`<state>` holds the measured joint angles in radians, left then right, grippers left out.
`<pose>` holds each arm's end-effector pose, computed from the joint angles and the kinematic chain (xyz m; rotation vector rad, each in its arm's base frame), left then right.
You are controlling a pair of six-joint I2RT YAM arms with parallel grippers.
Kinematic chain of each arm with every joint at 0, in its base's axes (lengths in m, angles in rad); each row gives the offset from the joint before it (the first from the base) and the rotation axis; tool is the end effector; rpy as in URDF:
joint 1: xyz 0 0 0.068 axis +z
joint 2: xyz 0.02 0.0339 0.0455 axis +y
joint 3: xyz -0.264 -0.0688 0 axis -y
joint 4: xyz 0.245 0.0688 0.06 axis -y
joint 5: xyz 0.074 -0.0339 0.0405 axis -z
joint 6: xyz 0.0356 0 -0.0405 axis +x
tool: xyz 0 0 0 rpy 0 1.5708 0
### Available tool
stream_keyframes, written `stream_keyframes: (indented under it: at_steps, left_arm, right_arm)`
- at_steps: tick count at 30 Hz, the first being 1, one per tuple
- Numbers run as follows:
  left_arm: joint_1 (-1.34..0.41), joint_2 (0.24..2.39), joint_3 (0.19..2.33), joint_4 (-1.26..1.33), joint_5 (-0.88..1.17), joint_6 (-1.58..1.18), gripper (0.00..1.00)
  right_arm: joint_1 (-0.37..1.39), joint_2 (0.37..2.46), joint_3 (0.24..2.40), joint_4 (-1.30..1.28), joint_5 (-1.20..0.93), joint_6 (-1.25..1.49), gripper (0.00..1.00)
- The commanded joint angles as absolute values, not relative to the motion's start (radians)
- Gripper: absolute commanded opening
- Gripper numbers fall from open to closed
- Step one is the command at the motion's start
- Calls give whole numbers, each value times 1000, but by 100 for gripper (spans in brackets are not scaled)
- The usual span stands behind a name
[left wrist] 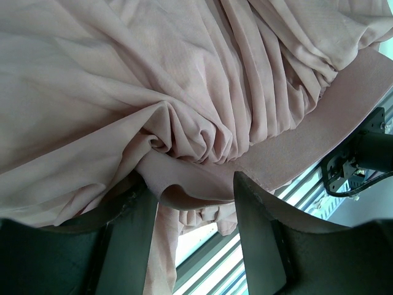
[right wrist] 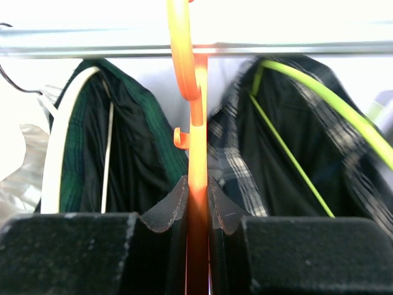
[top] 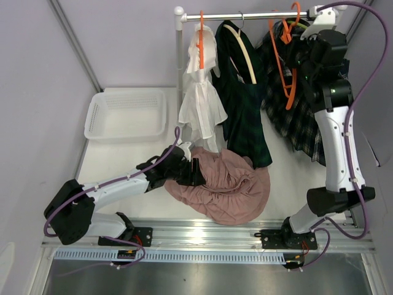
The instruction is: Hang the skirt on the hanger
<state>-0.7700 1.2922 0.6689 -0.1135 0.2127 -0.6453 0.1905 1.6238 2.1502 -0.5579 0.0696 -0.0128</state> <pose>0.1828 -0.1877 0.1999 0.2721 2.4722 -0.9169 0.3197 0.0591 0.5487 -0.1088 1.5991 0.0822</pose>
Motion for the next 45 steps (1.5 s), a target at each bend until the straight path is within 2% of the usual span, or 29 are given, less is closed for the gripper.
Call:
stream_keyframes:
  at_steps: [1, 8, 13, 19, 22, 28, 38, 41, 45]
  left_arm:
    - [-762, 1261, 670, -72, 216, -629, 57]
    - [-762, 1259, 672, -74, 215, -629, 58]
    - [-762, 1255, 670, -83, 207, -624, 58]
    - [-762, 1281, 672, -78, 204, -626, 58]
    - [-762, 1302, 680, -77, 202, -630, 57]
    - [-762, 1327, 692, -60, 196, -646, 57]
    - [-762, 1327, 718, -64, 163, -657, 62]
    - [-762, 1327, 722, -69, 150, -663, 63]
    - [-762, 1321, 724, -72, 146, -669, 63]
  right_arm:
    - [179, 1528, 2112, -554, 109, 29, 0]
    - [195, 1413, 1990, -695, 129, 93, 0]
    - [216, 1173, 1807, -765, 135, 181, 0]
    - [219, 933, 1620, -917, 12, 278, 0]
    - [229, 890, 1536, -1009, -107, 330, 0]
    - [268, 835, 1434, -1138, -218, 334, 0]
    - [422, 755, 1244, -1115, -399, 327, 0]
    - [489, 729, 1200, -1075, -416, 354, 0]
    - [572, 730, 1187, -1136, -240, 388, 0]
